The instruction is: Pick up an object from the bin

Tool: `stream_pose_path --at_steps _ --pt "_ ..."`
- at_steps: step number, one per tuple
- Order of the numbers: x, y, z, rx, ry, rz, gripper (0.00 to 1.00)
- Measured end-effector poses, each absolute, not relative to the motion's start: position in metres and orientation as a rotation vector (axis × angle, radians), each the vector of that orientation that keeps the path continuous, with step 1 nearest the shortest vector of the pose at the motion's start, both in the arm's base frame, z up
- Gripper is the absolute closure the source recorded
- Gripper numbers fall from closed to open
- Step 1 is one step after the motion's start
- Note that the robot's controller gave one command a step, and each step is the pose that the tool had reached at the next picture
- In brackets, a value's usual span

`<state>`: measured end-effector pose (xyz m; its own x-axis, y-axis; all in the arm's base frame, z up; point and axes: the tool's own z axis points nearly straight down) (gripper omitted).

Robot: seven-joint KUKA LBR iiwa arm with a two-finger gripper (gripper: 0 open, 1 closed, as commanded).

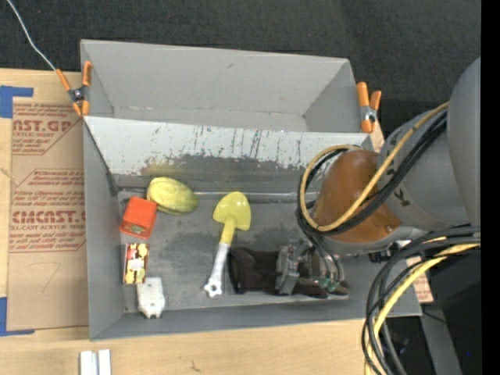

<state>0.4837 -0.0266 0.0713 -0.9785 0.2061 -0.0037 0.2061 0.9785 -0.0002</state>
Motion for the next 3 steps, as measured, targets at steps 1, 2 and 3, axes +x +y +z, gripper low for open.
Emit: stream_pose_path --at_steps 1,2,3 --pt "0.4837 -0.0266 0.0713 0.325 3.121 -0.001 1.0" --pt "0.4837 -0.0266 0.0713 0.325 3.121 -0.001 1.0" --pt "0.4837 -0.0266 0.0713 0.325 3.121 -0.001 1.0"
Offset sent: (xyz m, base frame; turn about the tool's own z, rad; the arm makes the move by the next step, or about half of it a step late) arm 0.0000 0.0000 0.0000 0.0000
